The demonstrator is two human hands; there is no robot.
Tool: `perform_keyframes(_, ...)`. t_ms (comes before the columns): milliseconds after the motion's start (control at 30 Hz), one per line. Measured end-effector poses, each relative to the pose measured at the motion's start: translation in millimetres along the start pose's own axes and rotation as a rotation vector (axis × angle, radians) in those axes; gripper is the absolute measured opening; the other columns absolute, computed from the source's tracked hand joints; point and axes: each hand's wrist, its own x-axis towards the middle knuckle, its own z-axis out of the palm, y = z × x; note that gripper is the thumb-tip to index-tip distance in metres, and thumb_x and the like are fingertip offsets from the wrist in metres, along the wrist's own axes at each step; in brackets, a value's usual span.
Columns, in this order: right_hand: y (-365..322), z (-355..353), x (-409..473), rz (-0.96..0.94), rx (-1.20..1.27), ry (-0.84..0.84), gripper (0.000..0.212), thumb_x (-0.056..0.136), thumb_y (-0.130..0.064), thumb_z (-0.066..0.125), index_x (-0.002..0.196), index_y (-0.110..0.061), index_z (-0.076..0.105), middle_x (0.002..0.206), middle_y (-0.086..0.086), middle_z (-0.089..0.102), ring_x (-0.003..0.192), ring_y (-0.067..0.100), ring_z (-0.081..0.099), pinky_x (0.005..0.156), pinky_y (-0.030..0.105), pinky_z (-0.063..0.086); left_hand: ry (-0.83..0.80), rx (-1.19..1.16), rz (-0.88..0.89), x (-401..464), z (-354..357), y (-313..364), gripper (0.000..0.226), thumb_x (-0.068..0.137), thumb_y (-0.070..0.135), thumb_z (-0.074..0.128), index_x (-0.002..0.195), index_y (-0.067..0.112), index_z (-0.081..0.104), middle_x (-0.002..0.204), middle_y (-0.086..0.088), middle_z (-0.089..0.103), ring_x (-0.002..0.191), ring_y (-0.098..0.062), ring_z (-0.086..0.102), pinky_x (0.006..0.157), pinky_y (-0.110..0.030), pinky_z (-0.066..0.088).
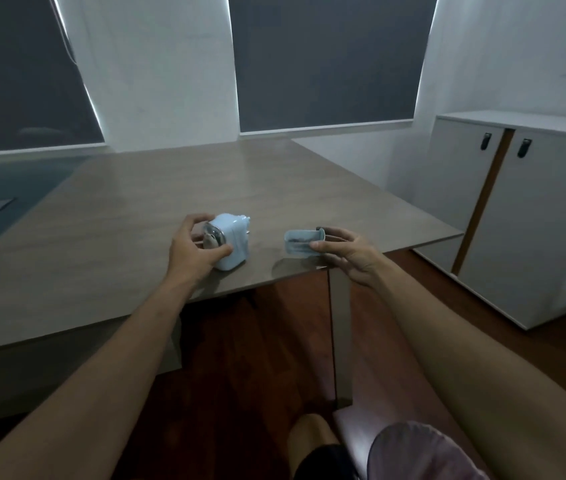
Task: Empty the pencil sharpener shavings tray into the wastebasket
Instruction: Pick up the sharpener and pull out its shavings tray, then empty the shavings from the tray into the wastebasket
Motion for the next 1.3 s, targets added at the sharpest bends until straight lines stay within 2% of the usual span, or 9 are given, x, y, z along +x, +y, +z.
perform_keyframes(167,-4.9,-16.7,-9.5,-0.024,-0.045,0.047,0.059,0.068,0.01,0.077,0.124,0.001,0.06,0.12,0.018,0.067,0.109,0.029,0.067,0.084,0.03,0.059,0.061,0.113,0.021,-4.7,11.2,-1.5,0.062,0.059,0.007,0.083,0.109,0.033,0.057,0.1,-0.005,0.063,0.086,-0.025,0.066,0.078,-0.041,0.058)
perform_keyframes(333,-13.7,-34.8,-27.9,-0.066,-0.058,0.076,0.065,0.052,0.001,0.085,0.114,-0.001,0.064,0.114,0.016,0.069,0.095,0.023,0.073,0.073,0.025,0.059,0.068,0.304,0.042,-5.7,14.7,9.2,0.071,0.058,0.02,0.084,0.121,0.026,0.051,0.104,-0.005,0.062,0.096,-0.031,0.064,0.08,-0.037,0.052)
perform_keyframes(433,-20.1,-43.1,-41.5,-0.082,-0.084,0.099,0.066,0.05,-0.001,0.087,0.112,-0.003,0.064,0.111,0.015,0.07,0.095,0.024,0.073,0.074,0.026,0.059,0.131,0.424,0.152,-10.8,24.3,25.3,0.074,0.061,0.035,0.081,0.128,0.028,0.05,0.114,-0.013,0.061,0.107,-0.034,0.055,0.085,-0.037,0.044)
perform_keyframes(533,-22.8,-56.3,-59.9,-0.1,-0.11,0.141,0.061,0.052,0.0,0.087,0.109,-0.004,0.065,0.107,0.013,0.07,0.095,0.024,0.072,0.074,0.027,0.06,0.176,0.449,0.328,-23.7,48.1,47.7,0.064,0.068,0.038,0.07,0.129,0.023,0.055,0.12,-0.01,0.061,0.111,-0.032,0.052,0.088,-0.036,0.042)
perform_keyframes(667,-17.8,-82.3,-86.9,-0.114,-0.184,0.2,0.044,0.063,0.006,0.084,0.102,-0.009,0.067,0.103,0.009,0.07,0.093,0.021,0.071,0.075,0.027,0.06,0.07,0.375,0.48,-49.1,106.4,69.2,0.051,0.073,0.032,0.064,0.121,0.015,0.062,0.116,-0.011,0.065,0.109,-0.03,0.054,0.092,-0.035,0.039)
perform_keyframes(867,14.2,-146.8,-129.9,-0.023,-0.314,0.285,0.045,0.065,0.006,0.084,0.104,-0.008,0.067,0.106,0.012,0.068,0.09,0.019,0.071,0.068,0.024,0.058,-0.256,0.197,0.343,-117.9,207.5,45.7,0.037,0.079,0.027,0.061,0.114,0.016,0.065,0.104,-0.006,0.066,0.102,-0.023,0.059,0.088,-0.036,0.049)
perform_keyframes(1067,80.4,-223.9,-168.7,0.135,-0.469,0.349,0.045,0.06,0.006,0.087,0.097,-0.011,0.068,0.095,0.009,0.072,0.078,0.008,0.073,0.063,0.02,0.057,-0.487,0.24,0.117,-198.9,281.8,-36.1,0.037,0.083,0.027,0.061,0.119,0.019,0.064,0.111,-0.006,0.063,0.108,-0.021,0.057,0.092,-0.029,0.042)
perform_keyframes(1200,138.5,-270.3,-191.9,0.252,-0.534,0.382,0.047,0.059,0.008,0.087,0.098,-0.009,0.066,0.097,0.012,0.069,0.088,0.019,0.067,0.075,0.025,0.058,-0.58,0.301,-0.088,-246.2,311.7,-98.2,0.042,0.083,0.027,0.062,0.124,0.018,0.062,0.12,-0.011,0.062,0.114,-0.025,0.057,0.097,-0.035,0.044)
perform_keyframes(1300,182.6,-296.9,-208.5,0.34,-0.569,0.418,0.052,0.059,0.01,0.086,0.105,-0.002,0.065,0.098,0.013,0.068,0.09,0.02,0.064,0.075,0.022,0.057,-0.644,0.401,-0.238,-282.8,326.5,-142.9,0.046,0.084,0.03,0.063,0.129,0.02,0.058,0.128,-0.014,0.058,0.118,-0.03,0.053,0.1,-0.037,0.042)
